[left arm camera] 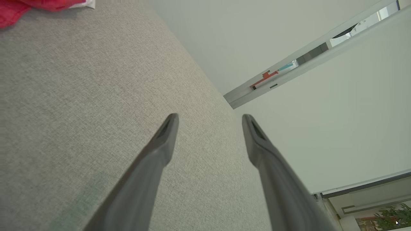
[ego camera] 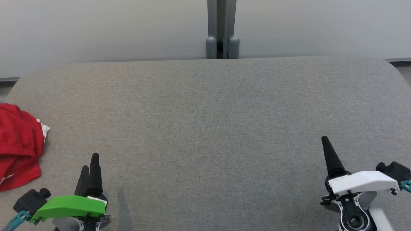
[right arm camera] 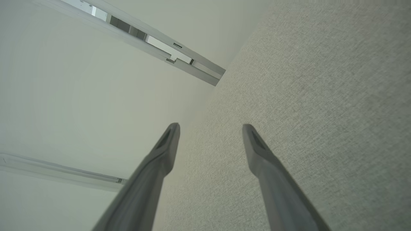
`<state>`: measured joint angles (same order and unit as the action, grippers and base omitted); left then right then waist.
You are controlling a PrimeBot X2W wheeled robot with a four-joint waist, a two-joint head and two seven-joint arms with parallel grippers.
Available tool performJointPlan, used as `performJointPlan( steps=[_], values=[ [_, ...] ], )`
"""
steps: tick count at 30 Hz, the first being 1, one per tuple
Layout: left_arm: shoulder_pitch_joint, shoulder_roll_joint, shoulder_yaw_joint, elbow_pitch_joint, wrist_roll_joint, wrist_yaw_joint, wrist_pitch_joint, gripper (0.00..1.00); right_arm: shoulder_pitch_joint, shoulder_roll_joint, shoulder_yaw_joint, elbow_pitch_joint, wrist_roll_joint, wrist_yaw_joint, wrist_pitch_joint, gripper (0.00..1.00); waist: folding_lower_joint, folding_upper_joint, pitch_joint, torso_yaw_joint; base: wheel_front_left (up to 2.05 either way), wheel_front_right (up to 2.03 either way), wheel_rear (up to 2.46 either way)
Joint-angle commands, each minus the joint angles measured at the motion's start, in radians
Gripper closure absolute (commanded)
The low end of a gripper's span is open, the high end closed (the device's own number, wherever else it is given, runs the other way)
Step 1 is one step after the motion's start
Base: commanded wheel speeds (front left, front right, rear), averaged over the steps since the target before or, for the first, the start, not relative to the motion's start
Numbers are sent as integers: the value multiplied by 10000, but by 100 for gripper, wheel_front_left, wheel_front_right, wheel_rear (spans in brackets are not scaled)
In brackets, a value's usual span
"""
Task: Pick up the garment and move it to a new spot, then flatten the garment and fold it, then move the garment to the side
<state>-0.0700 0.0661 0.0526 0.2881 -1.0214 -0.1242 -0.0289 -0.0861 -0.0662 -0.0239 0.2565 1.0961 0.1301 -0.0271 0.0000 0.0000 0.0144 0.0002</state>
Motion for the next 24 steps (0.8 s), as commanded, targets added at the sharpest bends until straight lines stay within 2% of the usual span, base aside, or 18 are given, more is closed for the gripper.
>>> performJointPlan(
  steps=[1, 9, 24],
  values=[
    [-181, 154, -38, -118, 484, -3, -102, 0, -235, -20, 62, -146, -414, 4, -114, 0, 0, 0, 7, 1, 0, 0, 0],
    [-166, 259, -219, -160, 1782, 97, -380, 0, -312, -14, 313, -51, -1610, 4, -397, 0, 0, 0, 48, -5, 0, 0, 0],
    [-136, 270, -331, -223, 3659, 170, -853, 0, -282, 93, 176, -256, -3904, 5, -871, 0, 0, 0, 82, -19, 0, 0, 0]
  ],
)
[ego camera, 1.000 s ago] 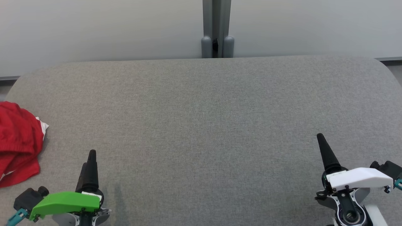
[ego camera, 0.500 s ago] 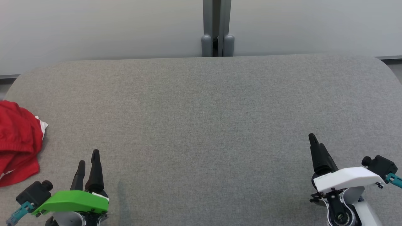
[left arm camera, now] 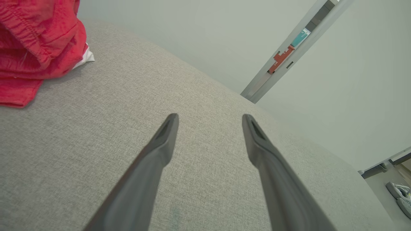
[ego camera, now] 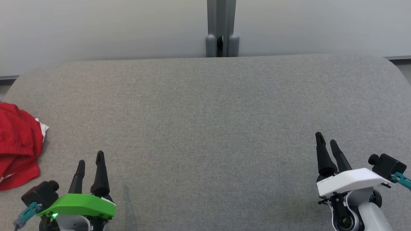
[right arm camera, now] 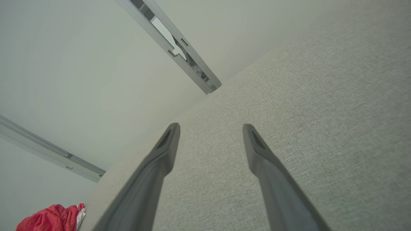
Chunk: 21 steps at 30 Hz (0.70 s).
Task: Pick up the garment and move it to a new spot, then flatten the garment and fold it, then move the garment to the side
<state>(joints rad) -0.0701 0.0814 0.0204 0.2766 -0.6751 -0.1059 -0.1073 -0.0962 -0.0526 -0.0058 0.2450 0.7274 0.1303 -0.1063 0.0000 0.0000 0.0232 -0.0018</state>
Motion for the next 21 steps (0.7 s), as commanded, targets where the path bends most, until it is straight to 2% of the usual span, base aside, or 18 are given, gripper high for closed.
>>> performJointPlan(
  steps=[1, 21],
  values=[
    [-127, 115, -17, -96, 334, -15, -106, 0, -159, -36, -7, -143, -365, 3, -114, 0, 0, 0, -12, -1, 0, 0, 0],
    [178, 107, -109, 12, 2549, 31, -634, 0, 126, 27, -96, -137, -2905, 5, -647, 0, 0, 0, -46, -58, 0, 0, 0]
  ],
)
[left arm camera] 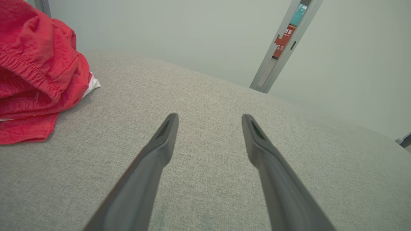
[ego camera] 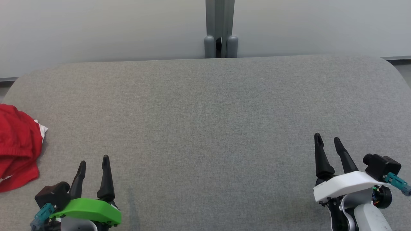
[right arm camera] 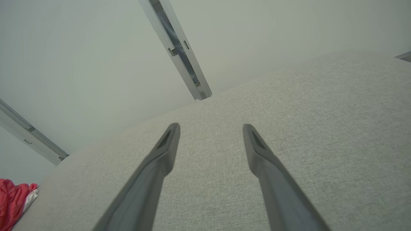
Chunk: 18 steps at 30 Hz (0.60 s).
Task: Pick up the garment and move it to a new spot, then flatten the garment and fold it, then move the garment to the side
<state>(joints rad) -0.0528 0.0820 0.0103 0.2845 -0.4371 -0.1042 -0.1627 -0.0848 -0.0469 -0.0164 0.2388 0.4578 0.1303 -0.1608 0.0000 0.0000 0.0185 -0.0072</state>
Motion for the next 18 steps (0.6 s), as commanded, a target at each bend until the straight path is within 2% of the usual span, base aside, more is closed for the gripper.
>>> performJointPlan(
  steps=[1, 18],
  values=[
    [4, 112, -17, -61, 265, 8, -99, 0, 7, -30, 12, -76, -307, 5, -127, 0, 0, 0, 4, -10, 0, 0, 0],
    [285, 80, -43, 198, 1900, 57, -479, 0, 148, -40, 82, 301, -1941, 4, -500, 0, 0, 0, -64, -38, 0, 0, 0]
  ],
)
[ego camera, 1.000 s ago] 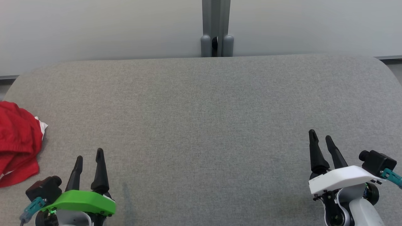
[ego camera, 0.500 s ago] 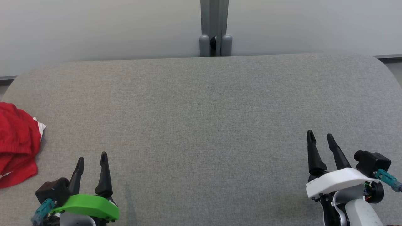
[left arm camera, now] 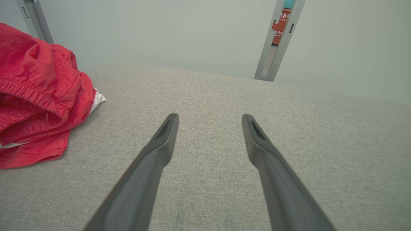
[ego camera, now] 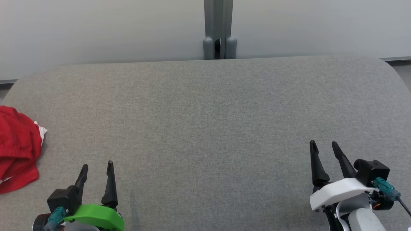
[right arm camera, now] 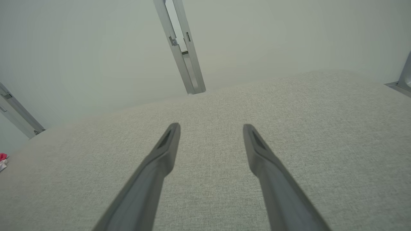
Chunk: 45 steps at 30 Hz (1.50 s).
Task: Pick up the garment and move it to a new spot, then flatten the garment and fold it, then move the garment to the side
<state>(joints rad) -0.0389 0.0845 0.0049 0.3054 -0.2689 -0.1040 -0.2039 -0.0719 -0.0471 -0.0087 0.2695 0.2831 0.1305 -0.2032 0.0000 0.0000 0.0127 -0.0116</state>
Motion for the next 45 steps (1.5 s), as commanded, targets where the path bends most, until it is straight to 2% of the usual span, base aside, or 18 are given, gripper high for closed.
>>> performJointPlan(
  steps=[1, 13, 28, 32, 36, 45],
  values=[
    [151, 50, 13, 6, 282, 58, -95, 0, 17, -39, 12, 52, -322, 3, -103, 0, 0, 0, -17, 9, 0, 0, 0],
    [277, 19, 49, 31, 1234, 26, -324, 0, -34, -48, -5, 527, -1297, 2, -335, 0, 0, 0, -120, -5, 0, 0, 0],
    [298, -58, 78, -14, 2310, -51, -593, 0, 81, -56, -11, 327, -2231, 2, -595, 0, 0, 0, -44, 115, 0, 0, 0],
    [145, -4, 127, 35, 2500, -66, -618, 0, 78, -51, 102, 276, -2340, 2, -634, 0, 0, 0, 0, 563, 0, 0, 0],
    [67, 57, 205, 67, 2508, -66, -610, 0, 27, -51, 298, 280, -2317, 2, -629, 0, 0, 0, 20, 1308, 0, 0, 0],
    [272, 176, 276, 131, 2487, -60, -610, 0, -211, -59, 804, 397, -2056, 2, -628, 0, 0, 0, 97, 3473, 0, 0, 0]
  ],
)
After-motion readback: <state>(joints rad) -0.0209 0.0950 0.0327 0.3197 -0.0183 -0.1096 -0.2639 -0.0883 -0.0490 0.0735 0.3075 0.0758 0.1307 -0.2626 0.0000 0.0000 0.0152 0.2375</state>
